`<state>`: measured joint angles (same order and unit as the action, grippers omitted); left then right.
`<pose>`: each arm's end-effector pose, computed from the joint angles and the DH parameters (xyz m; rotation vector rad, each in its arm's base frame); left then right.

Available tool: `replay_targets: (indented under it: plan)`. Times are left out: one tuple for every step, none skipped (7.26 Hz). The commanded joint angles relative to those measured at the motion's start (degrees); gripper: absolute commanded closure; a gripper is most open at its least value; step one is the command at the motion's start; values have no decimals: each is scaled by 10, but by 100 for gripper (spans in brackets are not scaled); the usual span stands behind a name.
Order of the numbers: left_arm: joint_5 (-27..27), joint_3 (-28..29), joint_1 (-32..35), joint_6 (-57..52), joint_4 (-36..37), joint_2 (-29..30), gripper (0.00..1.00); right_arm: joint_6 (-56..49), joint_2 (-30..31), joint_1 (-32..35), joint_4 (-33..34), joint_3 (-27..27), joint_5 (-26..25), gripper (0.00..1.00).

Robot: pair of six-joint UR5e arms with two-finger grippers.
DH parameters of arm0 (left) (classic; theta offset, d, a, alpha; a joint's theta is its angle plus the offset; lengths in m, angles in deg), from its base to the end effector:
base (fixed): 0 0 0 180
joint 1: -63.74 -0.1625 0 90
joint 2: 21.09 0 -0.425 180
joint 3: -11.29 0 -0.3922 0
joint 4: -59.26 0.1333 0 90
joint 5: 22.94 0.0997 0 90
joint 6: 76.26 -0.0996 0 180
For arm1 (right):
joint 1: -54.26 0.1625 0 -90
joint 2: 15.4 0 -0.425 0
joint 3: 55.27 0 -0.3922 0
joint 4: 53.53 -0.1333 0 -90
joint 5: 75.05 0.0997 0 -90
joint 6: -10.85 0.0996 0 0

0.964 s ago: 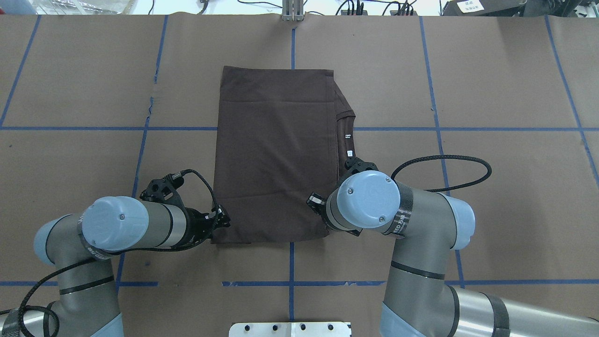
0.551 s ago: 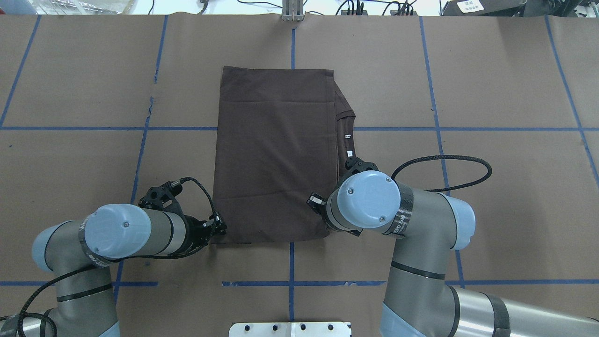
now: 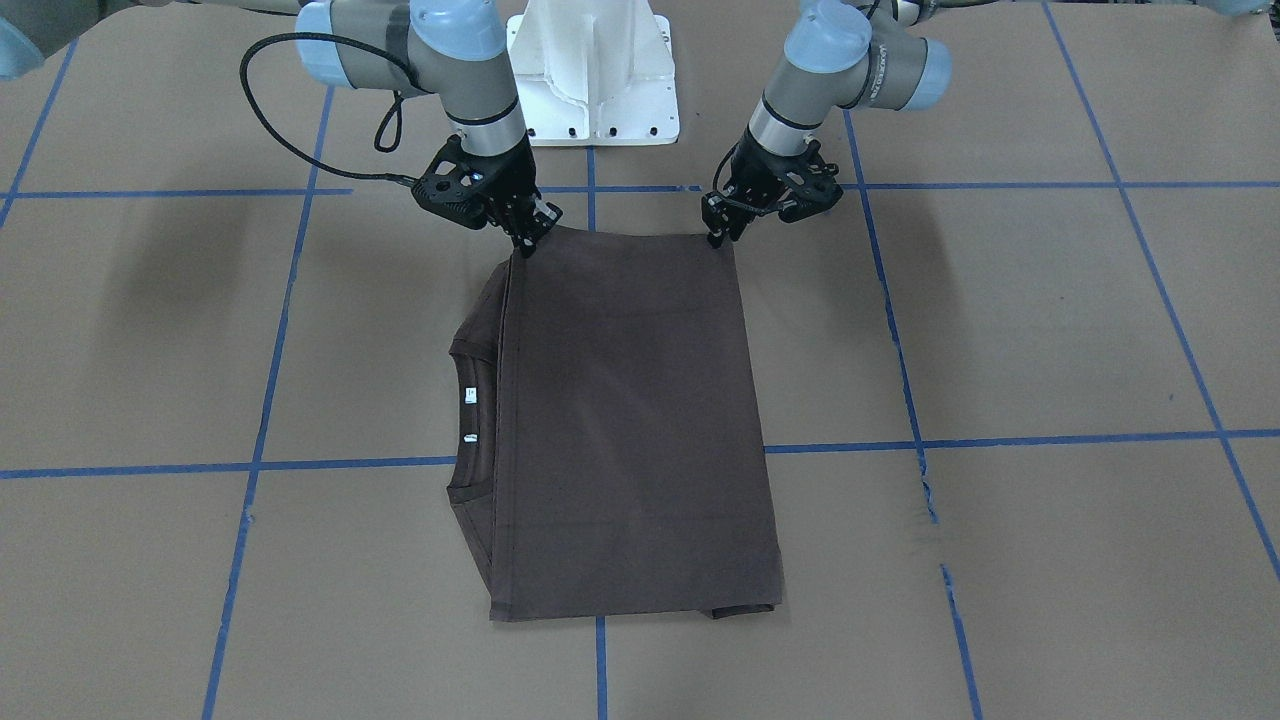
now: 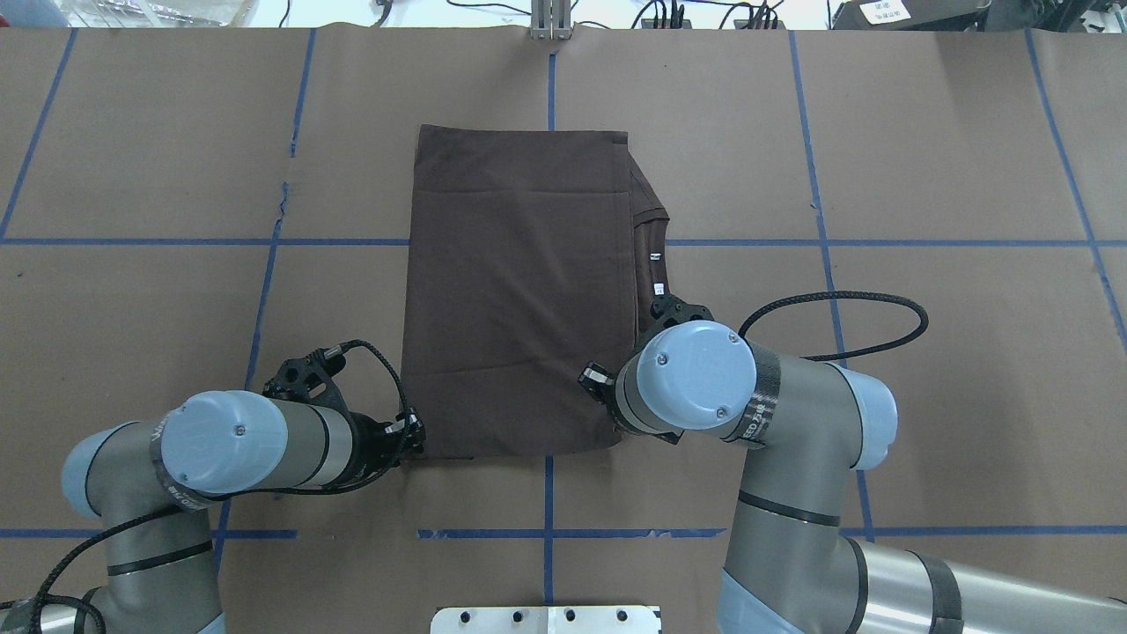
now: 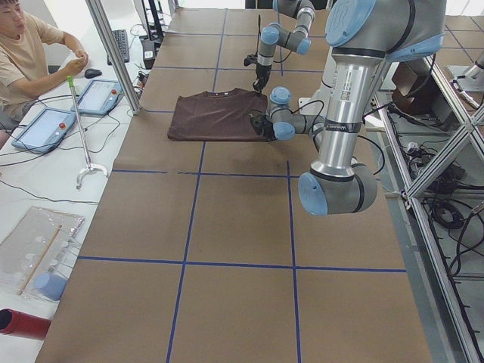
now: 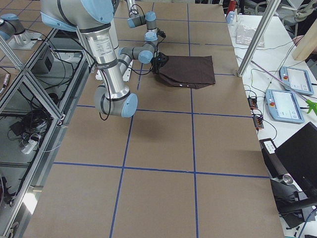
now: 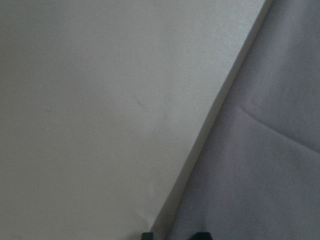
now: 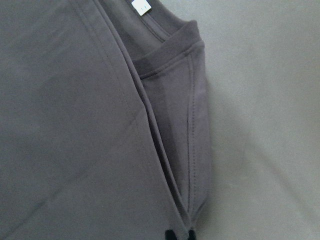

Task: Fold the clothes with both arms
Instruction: 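Grasp the shirt's near edge with both grippers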

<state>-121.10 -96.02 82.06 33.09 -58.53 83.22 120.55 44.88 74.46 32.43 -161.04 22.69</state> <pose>0.5080 -0.2937 0.3330 -0.1405 1.0469 -0.5224 -0.5456 -0.3285 0.2401 -0.1247 -0.8774 0.5928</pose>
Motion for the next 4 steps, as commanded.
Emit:
replay_targets:
  plan:
    - [-1, -11, 0, 1, 0, -1, 100, 0, 4, 0, 0, -1, 1, 100]
    - [-1, -12, 0, 1, 0, 3, 100, 0, 5, 0, 0, -5, 2, 100]
    - [-2, -32, 1, 1, 0, -1, 100, 1, 6, 1, 0, -18, 9, 100]
    - [-2, -74, 0, 8, 22, -12, 100, 3, 20, 0, 8, -54, 13, 100]
